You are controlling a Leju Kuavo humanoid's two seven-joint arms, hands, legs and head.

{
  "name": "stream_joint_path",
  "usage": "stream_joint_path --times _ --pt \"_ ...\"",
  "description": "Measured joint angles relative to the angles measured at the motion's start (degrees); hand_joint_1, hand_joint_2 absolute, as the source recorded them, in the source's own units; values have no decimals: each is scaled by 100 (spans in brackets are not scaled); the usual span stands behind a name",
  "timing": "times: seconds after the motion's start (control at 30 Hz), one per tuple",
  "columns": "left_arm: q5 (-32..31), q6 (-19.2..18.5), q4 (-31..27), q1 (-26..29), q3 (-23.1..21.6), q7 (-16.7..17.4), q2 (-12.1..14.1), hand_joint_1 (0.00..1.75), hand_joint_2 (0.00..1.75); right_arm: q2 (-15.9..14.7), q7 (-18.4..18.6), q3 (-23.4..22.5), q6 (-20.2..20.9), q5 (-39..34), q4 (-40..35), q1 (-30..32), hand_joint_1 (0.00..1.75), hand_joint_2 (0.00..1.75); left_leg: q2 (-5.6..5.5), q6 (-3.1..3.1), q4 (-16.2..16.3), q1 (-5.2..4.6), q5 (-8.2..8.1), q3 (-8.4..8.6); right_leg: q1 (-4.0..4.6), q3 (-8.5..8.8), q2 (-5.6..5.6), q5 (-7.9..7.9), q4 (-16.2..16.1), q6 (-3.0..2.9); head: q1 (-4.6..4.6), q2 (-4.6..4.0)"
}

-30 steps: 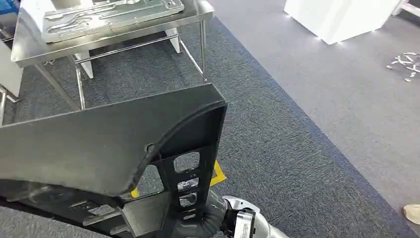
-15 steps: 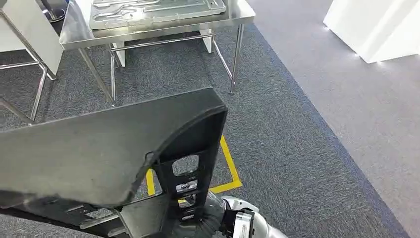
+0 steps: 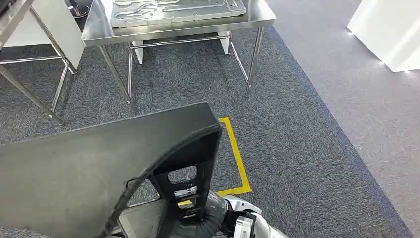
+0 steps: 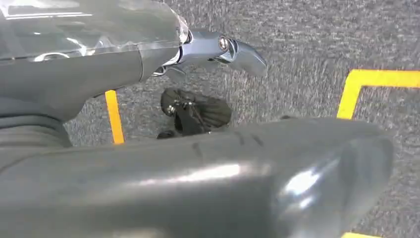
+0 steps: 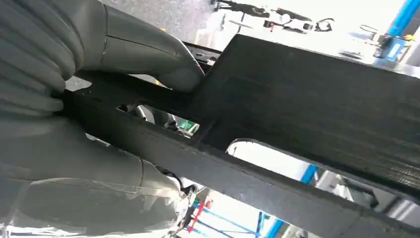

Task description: Take the parts from the cabinet and place them on the table.

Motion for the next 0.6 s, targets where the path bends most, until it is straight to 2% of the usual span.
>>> stream_joint_path --times 0.03,0.07,0.13,0.17,0.2,0.23,0.3,0.33,0.37,0.43,0.5,0.53,0.57,0.6 --pt "-4 0 2 2 0 -7 -5 0 0 -2 -11 0 2 -11 -9 -3 164 175 75 -34 139 6 -93 -29 3 46 -15 0 -38 -21 -21 0" --pt "-15 0 2 -4 -2 -4 -5 0 0 -2 -20 0 0 -17 -24 -9 164 175 128 -53 438 26 -282 -168 2 55 -32 -5 -39 -47 -42 0" --pt "-15 0 2 -7 -2 -9 -2 0 0 -7 -26 0 2 -28 -28 2 164 175 183 -115 1408 73 -726 -653 10 54 -65 -22 -35 -60 -33 0" --pt "-17 0 2 2 -2 -11 0 0 0 -7 -26 0 2 -31 -28 7 164 175 196 -141 1739 89 -809 -831 10 52 -75 -28 -33 -57 -39 0" --pt "-20 0 2 9 -2 -18 0 0 0 -7 -26 0 2 -48 -28 10 164 175 209 -154 1773 102 -745 -863 7 61 -77 -35 -32 -47 -37 -2" --pt "-20 2 2 13 -2 -26 2 0 0 -7 -26 0 2 -61 -33 11 164 175 217 -167 1546 119 -565 -760 2 75 -78 -47 -31 -31 -37 0" --pt "-31 2 2 10 -2 -68 26 0 0 -5 -26 0 4 -79 -48 11 164 175 252 -175 494 148 -30 -217 -11 131 -85 -89 -16 15 -37 0" --pt "-46 2 2 8 -2 -77 28 0 0 -7 -26 0 7 -79 -74 14 164 175 307 -169 48 154 66 4 -1 147 -95 -115 -2 49 -35 0" --pt "-57 2 2 -7 -2 -81 30 0 0 -7 -28 0 7 -83 -94 12 164 175 289 -113 -1 103 -9 44 31 137 -88 -143 23 92 -37 0" --pt "-61 2 2 -3 -4 -94 30 0 0 -7 -28 0 9 -85 -140 13 164 175 267 -24 13 87 -12 19 30 139 -93 -143 7 145 -26 0" --pt "-63 2 2 1 -7 -92 30 0 0 -7 -20 -4 9 -103 -188 12 164 175 240 69 -27 88 -13 48 4 154 -107 -186 -6 237 -28 0" --pt "-63 2 2 -2 -11 -94 30 0 0 -9 -20 -7 11 -109 -221 14 164 175 238 111 -51 104 0 74 -19 141 -79 -235 120 262 -26 0" --pt "-63 0 2 -11 -13 -94 30 0 0 -9 -20 -9 11 -111 -238 8 164 175 237 157 -54 104 -29 82 -16 -10 -65 -394 398 265 -24 0" --pt "-63 0 2 -18 -13 -94 33 0 0 -11 -20 -13 11 -114 -245 14 164 175 234 179 -54 100 -43 90 -9 -265 -58 -622 875 275 -22 0"
